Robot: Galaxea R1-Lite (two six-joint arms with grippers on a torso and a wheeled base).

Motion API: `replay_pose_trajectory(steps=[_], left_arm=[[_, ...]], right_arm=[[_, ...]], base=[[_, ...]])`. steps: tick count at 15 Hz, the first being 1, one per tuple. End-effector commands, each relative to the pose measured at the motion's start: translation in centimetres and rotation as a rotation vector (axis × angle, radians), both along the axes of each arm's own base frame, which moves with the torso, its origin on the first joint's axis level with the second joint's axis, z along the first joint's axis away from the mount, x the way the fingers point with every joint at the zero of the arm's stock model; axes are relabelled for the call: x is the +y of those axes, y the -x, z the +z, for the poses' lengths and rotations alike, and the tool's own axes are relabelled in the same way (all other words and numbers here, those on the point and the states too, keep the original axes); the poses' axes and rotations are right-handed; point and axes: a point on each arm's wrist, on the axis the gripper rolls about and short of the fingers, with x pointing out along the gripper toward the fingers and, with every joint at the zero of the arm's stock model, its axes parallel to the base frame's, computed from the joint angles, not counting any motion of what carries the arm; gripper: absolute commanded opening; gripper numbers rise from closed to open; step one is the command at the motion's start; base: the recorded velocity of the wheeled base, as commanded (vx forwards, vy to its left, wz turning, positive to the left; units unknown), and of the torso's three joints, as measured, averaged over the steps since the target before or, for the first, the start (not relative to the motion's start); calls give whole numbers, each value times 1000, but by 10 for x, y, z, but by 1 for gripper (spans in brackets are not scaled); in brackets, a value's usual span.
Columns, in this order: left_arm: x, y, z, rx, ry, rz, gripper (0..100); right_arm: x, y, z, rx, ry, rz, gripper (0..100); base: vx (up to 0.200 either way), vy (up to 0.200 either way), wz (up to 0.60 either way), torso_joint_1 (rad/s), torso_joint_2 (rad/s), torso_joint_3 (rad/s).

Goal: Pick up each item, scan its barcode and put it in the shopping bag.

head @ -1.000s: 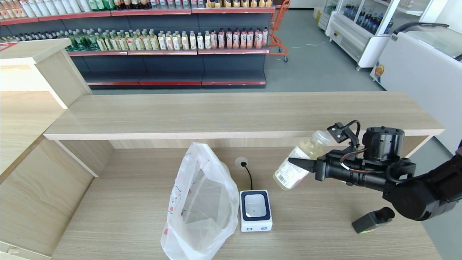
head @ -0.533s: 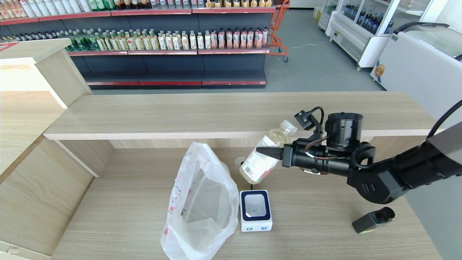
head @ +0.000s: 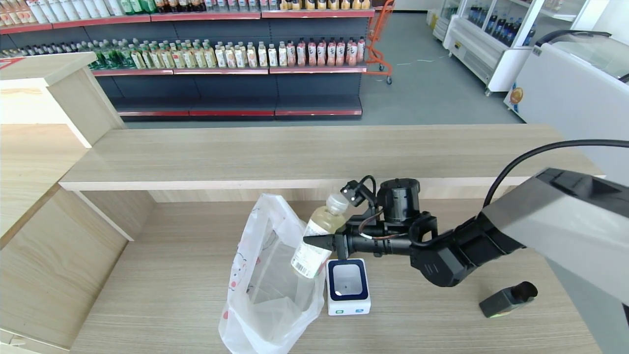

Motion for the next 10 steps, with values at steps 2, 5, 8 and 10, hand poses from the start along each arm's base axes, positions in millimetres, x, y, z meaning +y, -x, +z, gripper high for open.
replay_pose_trajectory(steps=[2,5,8,10], left_arm=[[0,0,0,-1,0,0,100],[0,0,0,-1,0,0,100],[0,0,0,-1,0,0,100],[0,0,0,-1,0,0,100]], right_arm=[[9,-3,-30,-22,65,39,0],[20,-5,-57,-158,157,116,0],[46,-1,-71,-264,189,199,0],[54,-3,-79,-293,196,210,0]], base=[[0,0,0,0,0,0],[0,0,0,0,0,0],[0,0,0,0,0,0],[0,0,0,0,0,0]])
